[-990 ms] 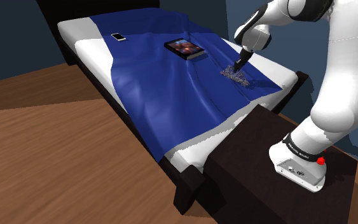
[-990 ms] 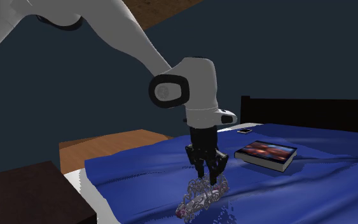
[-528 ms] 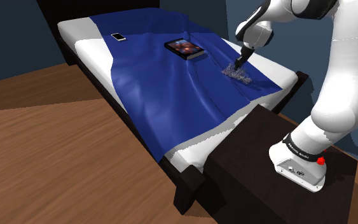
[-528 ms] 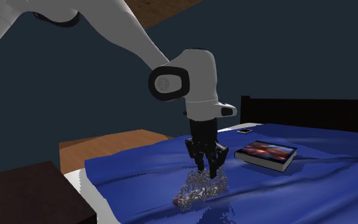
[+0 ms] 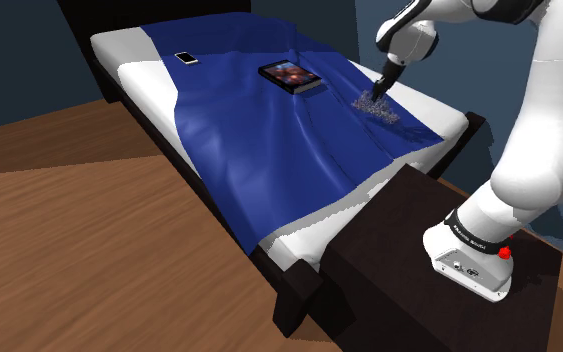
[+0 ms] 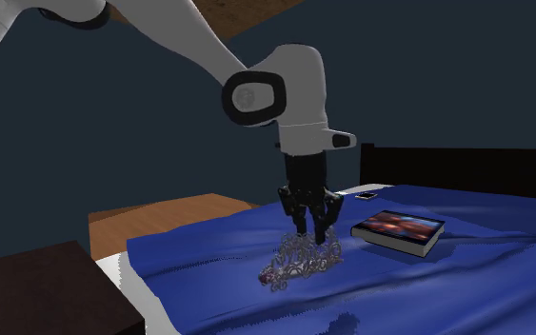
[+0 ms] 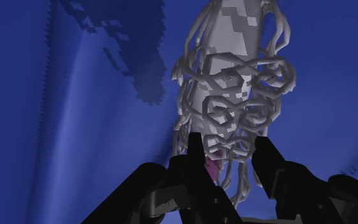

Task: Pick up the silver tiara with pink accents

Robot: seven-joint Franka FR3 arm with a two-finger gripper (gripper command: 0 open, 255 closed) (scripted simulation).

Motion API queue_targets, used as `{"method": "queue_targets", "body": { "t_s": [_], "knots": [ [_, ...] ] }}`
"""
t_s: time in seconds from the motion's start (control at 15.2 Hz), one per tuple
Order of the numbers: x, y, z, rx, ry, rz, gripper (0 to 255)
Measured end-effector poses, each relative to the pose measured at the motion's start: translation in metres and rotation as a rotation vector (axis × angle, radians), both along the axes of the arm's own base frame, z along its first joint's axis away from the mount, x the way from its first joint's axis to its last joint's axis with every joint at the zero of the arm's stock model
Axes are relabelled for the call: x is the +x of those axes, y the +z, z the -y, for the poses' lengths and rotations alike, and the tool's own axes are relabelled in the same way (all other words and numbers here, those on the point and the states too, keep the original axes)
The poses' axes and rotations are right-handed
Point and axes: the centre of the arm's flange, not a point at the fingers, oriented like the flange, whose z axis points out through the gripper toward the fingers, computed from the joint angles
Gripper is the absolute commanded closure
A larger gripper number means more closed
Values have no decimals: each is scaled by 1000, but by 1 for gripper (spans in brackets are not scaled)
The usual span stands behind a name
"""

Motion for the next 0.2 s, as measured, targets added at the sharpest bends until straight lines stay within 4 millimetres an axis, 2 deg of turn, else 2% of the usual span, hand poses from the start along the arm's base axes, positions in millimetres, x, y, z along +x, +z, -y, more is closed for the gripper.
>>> {"method": "queue_targets", "body": {
  "t_s": [0.2],
  "knots": [
    [-1, 13, 0, 0, 0, 0, 255]
  ]
}}
